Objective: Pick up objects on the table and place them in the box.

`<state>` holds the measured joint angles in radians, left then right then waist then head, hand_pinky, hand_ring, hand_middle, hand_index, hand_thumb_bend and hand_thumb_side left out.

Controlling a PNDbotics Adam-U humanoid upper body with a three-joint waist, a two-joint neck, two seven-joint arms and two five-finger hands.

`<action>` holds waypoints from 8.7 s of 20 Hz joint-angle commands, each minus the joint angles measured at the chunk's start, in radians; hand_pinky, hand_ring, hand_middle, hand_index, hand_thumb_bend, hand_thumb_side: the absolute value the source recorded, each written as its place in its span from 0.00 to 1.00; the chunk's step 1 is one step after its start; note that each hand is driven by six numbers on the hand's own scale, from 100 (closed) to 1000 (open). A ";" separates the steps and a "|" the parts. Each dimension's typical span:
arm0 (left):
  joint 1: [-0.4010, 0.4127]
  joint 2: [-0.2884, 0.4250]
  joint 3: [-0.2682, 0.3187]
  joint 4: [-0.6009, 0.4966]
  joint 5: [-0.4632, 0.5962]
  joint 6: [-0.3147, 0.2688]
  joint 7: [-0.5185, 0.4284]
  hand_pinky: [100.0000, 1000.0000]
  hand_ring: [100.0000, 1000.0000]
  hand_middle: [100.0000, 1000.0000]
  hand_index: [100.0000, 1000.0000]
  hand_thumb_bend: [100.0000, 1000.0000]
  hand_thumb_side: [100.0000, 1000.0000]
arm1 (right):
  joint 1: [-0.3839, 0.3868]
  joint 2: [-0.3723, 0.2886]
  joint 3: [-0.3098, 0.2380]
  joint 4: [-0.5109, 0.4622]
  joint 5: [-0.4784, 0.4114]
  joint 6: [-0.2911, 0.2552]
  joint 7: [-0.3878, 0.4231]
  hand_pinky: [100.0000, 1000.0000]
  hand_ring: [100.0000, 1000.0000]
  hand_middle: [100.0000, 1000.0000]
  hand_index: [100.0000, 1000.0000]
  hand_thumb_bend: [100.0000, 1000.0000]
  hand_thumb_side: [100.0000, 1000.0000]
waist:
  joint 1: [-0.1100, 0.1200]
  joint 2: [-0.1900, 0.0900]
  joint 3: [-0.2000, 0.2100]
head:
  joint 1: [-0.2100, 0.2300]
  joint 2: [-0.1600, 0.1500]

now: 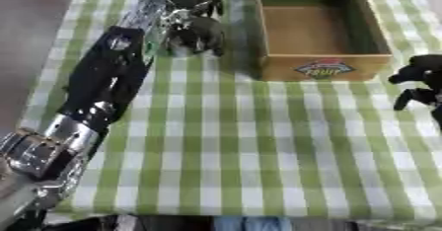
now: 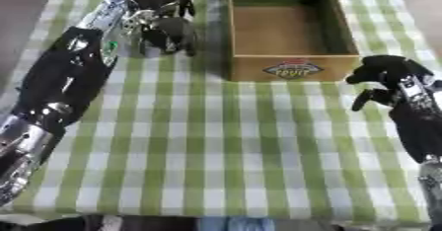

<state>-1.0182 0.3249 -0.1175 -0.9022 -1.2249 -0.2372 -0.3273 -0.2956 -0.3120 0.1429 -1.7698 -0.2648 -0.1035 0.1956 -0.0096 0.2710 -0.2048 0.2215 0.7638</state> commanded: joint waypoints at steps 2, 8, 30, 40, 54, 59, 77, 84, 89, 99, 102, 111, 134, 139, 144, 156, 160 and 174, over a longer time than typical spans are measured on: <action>-0.007 0.013 0.006 0.002 -0.016 -0.001 -0.012 0.52 0.48 0.51 0.71 0.50 0.00 | -0.008 -0.009 -0.007 -0.009 0.005 -0.003 0.004 0.33 0.64 0.57 0.71 0.00 0.70 | -0.001 -0.019 -0.001 | 0.002 0.006; 0.003 0.008 0.003 0.014 -0.033 -0.014 -0.027 0.50 0.44 0.47 0.67 0.47 0.00 | -0.007 -0.009 -0.008 -0.008 0.005 -0.004 0.004 0.33 0.64 0.56 0.71 0.00 0.70 | -0.002 -0.018 0.001 | 0.001 0.006; -0.001 0.031 -0.013 -0.049 -0.071 -0.061 -0.004 0.35 0.16 0.16 0.41 0.24 0.00 | -0.005 -0.009 -0.014 -0.006 0.008 -0.006 0.003 0.33 0.64 0.56 0.71 0.00 0.70 | -0.004 -0.018 0.010 | -0.008 0.002; -0.043 0.071 -0.011 -0.153 -0.049 -0.083 0.008 0.34 0.14 0.14 0.39 0.24 0.00 | -0.005 -0.013 -0.015 -0.005 0.008 -0.007 0.003 0.33 0.64 0.56 0.71 0.00 0.70 | -0.002 -0.021 0.013 | -0.014 0.001; -0.118 0.013 -0.045 -0.266 0.047 -0.090 0.139 0.34 0.14 0.13 0.34 0.20 0.00 | -0.013 -0.011 0.006 -0.006 0.004 -0.004 0.022 0.33 0.64 0.56 0.71 0.00 0.70 | -0.005 -0.029 -0.017 | 0.018 0.002; -0.120 -0.032 -0.070 -0.268 0.102 -0.129 0.242 0.33 0.14 0.13 0.32 0.16 0.00 | -0.025 -0.002 0.019 -0.005 0.004 0.000 0.037 0.33 0.64 0.56 0.71 0.00 0.70 | -0.005 -0.020 -0.047 | 0.037 -0.002; -0.052 -0.112 -0.092 -0.122 0.033 -0.335 0.266 0.46 0.26 0.22 0.48 0.09 0.00 | -0.057 0.021 0.044 -0.003 -0.001 0.008 0.065 0.33 0.64 0.56 0.71 0.00 0.71 | -0.004 -0.001 -0.100 | 0.057 -0.009; -0.047 -0.114 -0.080 -0.117 0.024 -0.352 0.214 0.48 0.29 0.25 0.49 0.11 0.00 | -0.058 0.022 0.043 -0.001 0.001 0.008 0.066 0.33 0.64 0.56 0.71 0.00 0.71 | -0.002 0.002 -0.103 | 0.061 -0.008; -0.084 -0.081 -0.082 -0.180 -0.025 -0.338 0.225 0.52 0.30 0.27 0.50 0.25 0.00 | -0.058 0.017 0.042 0.001 0.002 0.008 0.065 0.33 0.64 0.56 0.71 0.00 0.71 | 0.004 -0.002 -0.100 | 0.058 -0.009; -0.150 -0.049 -0.090 -0.265 -0.129 -0.311 0.319 0.55 0.34 0.29 0.52 0.36 0.00 | -0.062 0.010 0.043 0.006 0.000 0.008 0.067 0.33 0.64 0.56 0.71 0.00 0.70 | 0.011 -0.012 -0.104 | 0.056 -0.011; -0.143 -0.065 -0.091 -0.265 -0.123 -0.319 0.372 0.55 0.36 0.31 0.54 0.35 0.00 | -0.067 0.013 0.048 0.007 -0.002 0.009 0.072 0.33 0.64 0.56 0.71 0.00 0.70 | 0.009 -0.010 -0.111 | 0.062 -0.011; -0.112 -0.085 -0.068 -0.221 -0.090 -0.366 0.536 0.57 0.42 0.37 0.58 0.25 0.00 | -0.090 0.026 0.059 0.005 -0.006 0.012 0.084 0.33 0.64 0.56 0.71 0.00 0.70 | 0.009 0.009 -0.142 | 0.084 -0.026; -0.077 -0.104 -0.040 0.021 -0.361 -0.413 0.565 0.78 0.81 0.84 0.90 0.50 0.14 | -0.107 0.037 0.067 0.008 -0.003 0.016 0.097 0.33 0.64 0.56 0.71 0.00 0.71 | 0.020 0.028 -0.166 | 0.099 -0.048; -0.076 -0.108 -0.009 -0.019 -0.298 -0.377 0.519 0.79 0.84 0.91 0.93 0.50 0.47 | -0.103 0.036 0.066 0.009 -0.001 0.015 0.096 0.33 0.64 0.56 0.71 0.00 0.71 | 0.016 0.026 -0.160 | 0.100 -0.049; -0.075 -0.111 0.042 -0.036 -0.215 -0.297 0.586 0.74 0.80 0.89 0.89 0.32 0.47 | -0.101 0.036 0.064 0.008 0.000 0.014 0.097 0.33 0.64 0.56 0.71 0.00 0.71 | 0.012 0.024 -0.151 | 0.098 -0.050; -0.076 -0.107 0.053 -0.063 -0.001 -0.083 0.568 0.68 0.74 0.84 0.83 0.22 0.44 | -0.095 0.035 0.062 0.009 0.003 0.013 0.098 0.33 0.64 0.56 0.71 0.00 0.70 | 0.003 0.021 -0.140 | 0.094 -0.051; -0.073 -0.105 0.038 -0.116 0.071 -0.024 0.553 0.65 0.68 0.79 0.79 0.20 0.44 | -0.093 0.034 0.062 0.010 0.005 0.013 0.098 0.33 0.64 0.56 0.71 0.00 0.71 | 0.002 0.021 -0.132 | 0.091 -0.050; 0.062 0.072 0.023 -0.537 0.783 0.033 0.496 0.55 0.56 0.62 0.64 0.09 0.50 | -0.071 0.012 0.036 0.012 0.012 0.004 0.077 0.33 0.64 0.56 0.71 0.00 0.71 | -0.005 0.011 -0.024 | 0.036 -0.036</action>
<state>-0.9405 0.3384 -0.0882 -1.3676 -0.5795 -0.2155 0.1913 -0.3593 -0.2767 0.1907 -1.7476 -0.2568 -0.0969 0.2776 -0.0114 0.3074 -0.2245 0.2644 0.7275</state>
